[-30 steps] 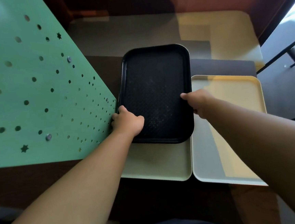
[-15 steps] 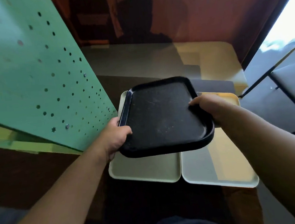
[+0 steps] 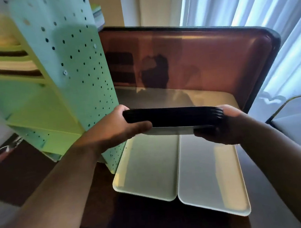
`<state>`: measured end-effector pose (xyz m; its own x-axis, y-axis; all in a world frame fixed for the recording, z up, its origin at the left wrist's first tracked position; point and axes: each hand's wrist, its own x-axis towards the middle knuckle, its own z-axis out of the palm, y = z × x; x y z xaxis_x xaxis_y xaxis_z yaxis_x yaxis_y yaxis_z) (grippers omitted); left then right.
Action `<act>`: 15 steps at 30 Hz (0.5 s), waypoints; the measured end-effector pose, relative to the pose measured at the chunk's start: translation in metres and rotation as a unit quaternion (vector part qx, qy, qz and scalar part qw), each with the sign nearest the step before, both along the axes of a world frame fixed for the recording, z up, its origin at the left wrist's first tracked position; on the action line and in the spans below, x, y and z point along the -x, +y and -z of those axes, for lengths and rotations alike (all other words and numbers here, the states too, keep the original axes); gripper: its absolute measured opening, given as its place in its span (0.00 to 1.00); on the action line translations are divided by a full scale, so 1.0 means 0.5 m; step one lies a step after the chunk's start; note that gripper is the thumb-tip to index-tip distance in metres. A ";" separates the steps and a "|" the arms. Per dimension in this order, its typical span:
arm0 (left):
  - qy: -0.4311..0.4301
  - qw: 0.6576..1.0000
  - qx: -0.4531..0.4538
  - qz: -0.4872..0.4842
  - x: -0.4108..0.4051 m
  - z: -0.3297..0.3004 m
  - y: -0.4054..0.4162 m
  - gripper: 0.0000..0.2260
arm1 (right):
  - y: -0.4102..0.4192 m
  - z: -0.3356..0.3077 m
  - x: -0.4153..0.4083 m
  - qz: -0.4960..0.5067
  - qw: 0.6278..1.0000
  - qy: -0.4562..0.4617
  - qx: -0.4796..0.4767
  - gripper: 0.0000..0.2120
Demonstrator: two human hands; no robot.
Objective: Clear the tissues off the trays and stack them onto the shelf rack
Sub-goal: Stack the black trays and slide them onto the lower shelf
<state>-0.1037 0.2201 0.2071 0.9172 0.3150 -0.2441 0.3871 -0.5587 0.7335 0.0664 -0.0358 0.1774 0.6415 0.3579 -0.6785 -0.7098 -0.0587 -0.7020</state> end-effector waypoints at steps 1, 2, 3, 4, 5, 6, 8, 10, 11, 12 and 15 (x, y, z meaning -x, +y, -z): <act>0.005 0.997 -0.074 0.023 0.013 -0.017 -0.003 0.33 | -0.012 -0.017 0.006 -0.005 1.000 0.007 -0.002 0.14; 0.001 0.991 -0.129 0.032 0.027 -0.035 -0.006 0.29 | -0.021 -0.035 0.014 -0.013 1.000 0.007 -0.004 0.16; -0.014 0.986 -0.161 0.032 0.041 -0.055 -0.007 0.25 | -0.026 -0.053 0.020 -0.035 0.999 -0.003 -0.012 0.18; -0.035 0.984 -0.171 0.027 0.053 -0.073 -0.004 0.22 | -0.028 -0.075 0.026 -0.060 0.998 -0.010 -0.027 0.17; -0.053 0.984 -0.168 0.022 0.066 -0.092 0.001 0.19 | -0.034 -0.091 0.028 -0.083 0.996 -0.030 -0.025 0.18; -0.069 0.984 -0.162 0.023 0.080 -0.110 0.009 0.17 | -0.039 -0.111 0.034 -0.114 0.992 -0.047 -0.018 0.24; -0.093 0.979 -0.177 0.047 0.106 -0.144 0.027 0.15 | -0.047 -0.151 0.049 -0.201 0.977 -0.075 -0.009 0.26; -0.102 0.972 -0.199 0.073 0.128 -0.180 0.044 0.21 | -0.046 -0.185 0.073 -0.269 0.961 -0.071 -0.002 0.34; -0.098 0.968 -0.217 0.084 0.137 -0.198 0.055 0.24 | -0.047 -0.193 0.078 -0.291 0.954 -0.071 0.006 0.40; -0.093 0.964 -0.232 0.092 0.147 -0.214 0.070 0.26 | -0.042 -0.196 0.087 -0.306 0.949 -0.079 0.018 0.43; -0.098 0.955 -0.253 0.122 0.177 -0.261 0.118 0.29 | -0.010 -0.193 0.122 -0.328 0.939 -0.097 0.037 0.48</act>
